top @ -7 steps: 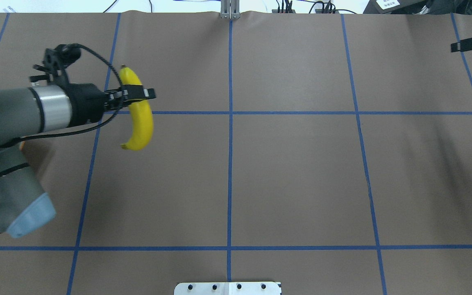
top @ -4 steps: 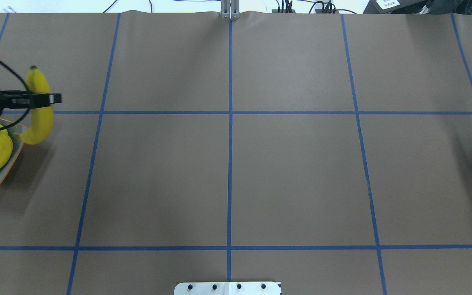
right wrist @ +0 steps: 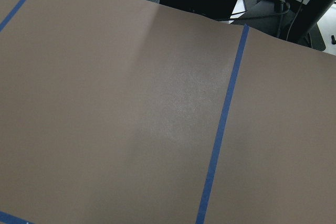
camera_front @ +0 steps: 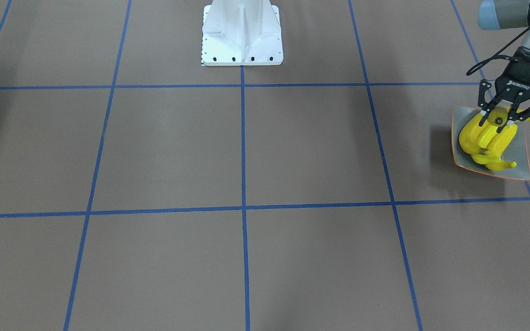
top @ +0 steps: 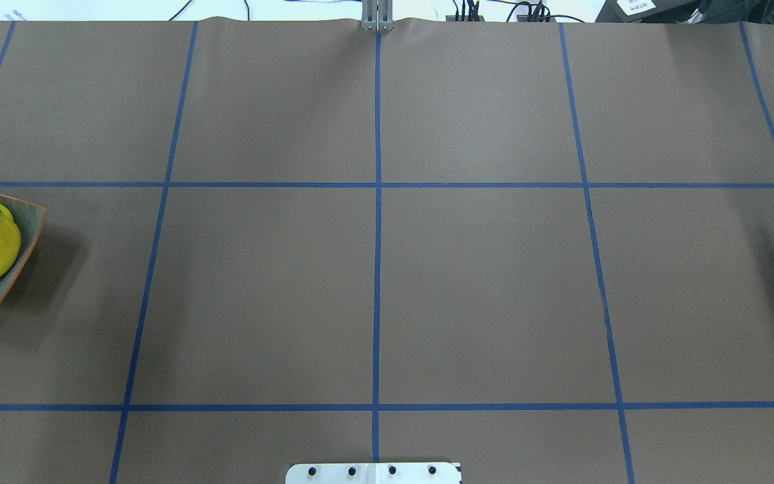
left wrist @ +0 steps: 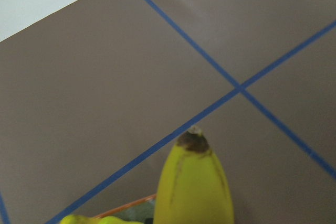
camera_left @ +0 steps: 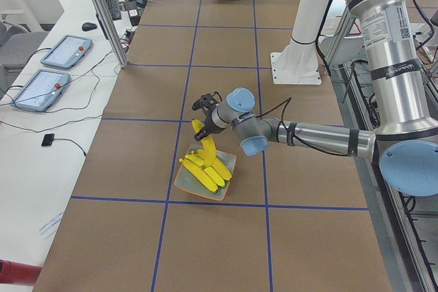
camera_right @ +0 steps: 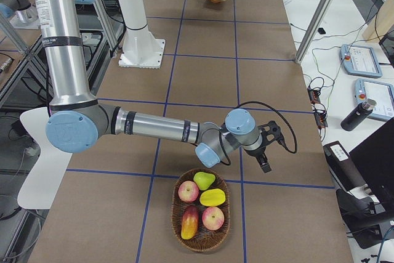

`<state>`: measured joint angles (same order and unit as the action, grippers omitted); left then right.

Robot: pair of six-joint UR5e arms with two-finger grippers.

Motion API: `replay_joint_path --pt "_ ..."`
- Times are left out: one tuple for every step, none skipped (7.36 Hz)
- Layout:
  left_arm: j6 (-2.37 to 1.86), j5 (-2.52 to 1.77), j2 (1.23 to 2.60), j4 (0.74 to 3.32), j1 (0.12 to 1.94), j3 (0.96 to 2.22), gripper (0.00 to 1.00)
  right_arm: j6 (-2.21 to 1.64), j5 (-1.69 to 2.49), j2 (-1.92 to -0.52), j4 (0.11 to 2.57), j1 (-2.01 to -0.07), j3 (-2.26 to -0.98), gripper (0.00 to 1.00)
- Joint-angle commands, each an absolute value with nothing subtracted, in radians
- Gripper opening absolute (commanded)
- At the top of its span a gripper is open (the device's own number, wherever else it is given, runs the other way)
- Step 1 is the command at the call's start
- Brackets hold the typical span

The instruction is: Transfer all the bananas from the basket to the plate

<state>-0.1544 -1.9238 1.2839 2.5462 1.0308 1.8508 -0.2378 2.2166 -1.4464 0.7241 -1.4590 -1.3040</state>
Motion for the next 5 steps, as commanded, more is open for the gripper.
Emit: replay_joint_path --pt "0.139 -1.894 1.281 2.548 1.029 1.793 0.0 -0.238 2.217 -1.447 0.724 -1.459 -1.304 1.0" --pt "0.181 -1.894 1.279 2.551 1.023 1.792 0.16 -0.236 2.215 -1.445 0.724 -1.459 -1.304 1.0" --pt "0.181 -1.898 1.282 2.556 1.016 1.793 0.48 -0.238 2.215 -1.443 0.724 -1.459 -1.304 1.0" --pt "0.183 -1.904 1.279 2.568 1.014 1.77 0.8 -0.239 2.215 -1.442 0.724 -1.459 -1.302 1.0" --pt "0.183 -1.905 1.279 2.621 1.014 1.729 0.88 -0.241 2.215 -1.439 0.726 -1.459 -1.302 1.0"
